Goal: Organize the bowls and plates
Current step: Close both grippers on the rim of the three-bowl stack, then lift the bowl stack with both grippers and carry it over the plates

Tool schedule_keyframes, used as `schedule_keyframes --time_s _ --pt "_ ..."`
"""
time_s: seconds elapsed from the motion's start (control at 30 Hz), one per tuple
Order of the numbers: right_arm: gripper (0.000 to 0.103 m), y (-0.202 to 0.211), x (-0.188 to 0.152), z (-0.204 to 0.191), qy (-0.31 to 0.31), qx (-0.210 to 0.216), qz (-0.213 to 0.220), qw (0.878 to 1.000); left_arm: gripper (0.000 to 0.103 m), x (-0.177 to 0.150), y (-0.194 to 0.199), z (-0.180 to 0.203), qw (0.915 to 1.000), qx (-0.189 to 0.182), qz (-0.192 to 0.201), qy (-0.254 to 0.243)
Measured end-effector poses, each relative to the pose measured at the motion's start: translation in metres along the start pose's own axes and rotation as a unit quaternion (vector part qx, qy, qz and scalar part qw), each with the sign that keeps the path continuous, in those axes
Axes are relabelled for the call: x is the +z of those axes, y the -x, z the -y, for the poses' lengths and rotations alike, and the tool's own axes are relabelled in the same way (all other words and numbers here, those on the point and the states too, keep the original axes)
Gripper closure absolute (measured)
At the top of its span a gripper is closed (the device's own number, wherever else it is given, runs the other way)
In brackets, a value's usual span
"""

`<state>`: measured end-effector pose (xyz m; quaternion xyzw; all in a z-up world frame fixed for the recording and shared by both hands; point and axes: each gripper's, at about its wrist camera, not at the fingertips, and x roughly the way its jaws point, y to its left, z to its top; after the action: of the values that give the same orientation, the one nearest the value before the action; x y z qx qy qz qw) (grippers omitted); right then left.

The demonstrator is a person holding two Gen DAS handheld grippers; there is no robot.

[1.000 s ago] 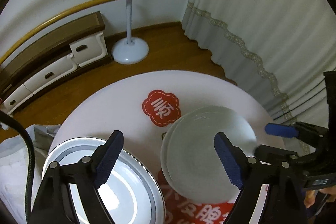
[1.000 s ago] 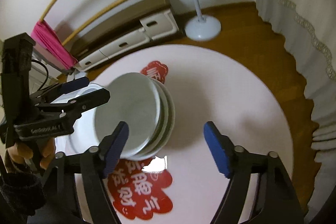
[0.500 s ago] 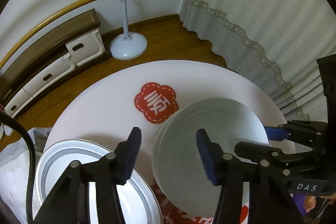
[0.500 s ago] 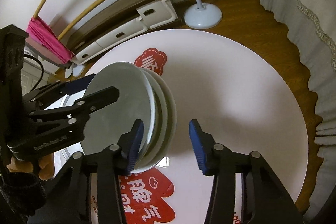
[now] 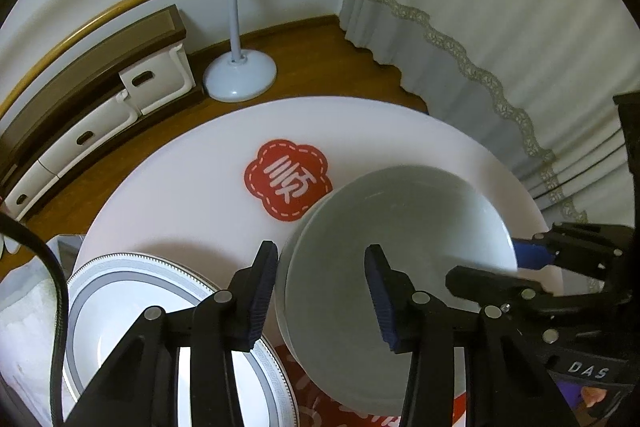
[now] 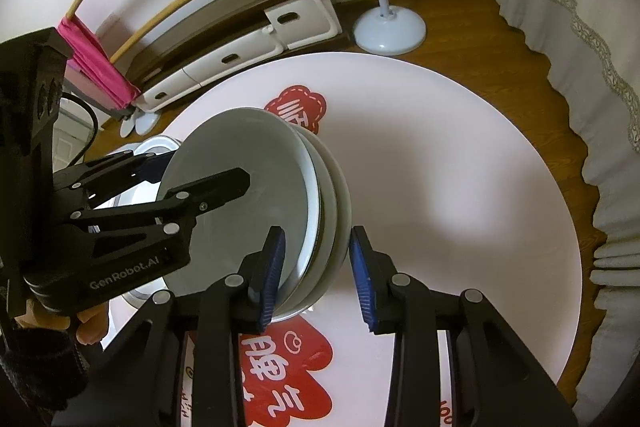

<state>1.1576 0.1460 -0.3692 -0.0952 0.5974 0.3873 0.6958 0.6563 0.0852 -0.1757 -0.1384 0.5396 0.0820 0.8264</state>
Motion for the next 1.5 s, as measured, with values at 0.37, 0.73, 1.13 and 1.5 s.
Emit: schedule_keyframes --time_s 0.37,0.73,1.13,1.5 --pt "0.069 -0.009 -0.002 -0.002 0.006 -0.001 -0.014 1.000 0.070 -0.004 -0.003 0.000 0.9999 0.012 0.004 0.006" --pt "0.068 -0.009 0.001 -0.002 0.001 0.006 -0.014 1.000 0.077 -0.009 0.000 -0.012 0.9997 -0.008 0.011 0.020" --pt "0.065 -0.011 0.005 0.000 -0.004 0.008 -0.017 1.000 0.073 -0.012 -0.003 -0.023 0.9979 -0.036 -0.015 0.052" --pt "0.067 -0.011 0.001 -0.004 0.005 -0.006 -0.020 1.000 0.075 -0.015 -0.001 -0.022 0.9968 -0.040 -0.030 0.062"
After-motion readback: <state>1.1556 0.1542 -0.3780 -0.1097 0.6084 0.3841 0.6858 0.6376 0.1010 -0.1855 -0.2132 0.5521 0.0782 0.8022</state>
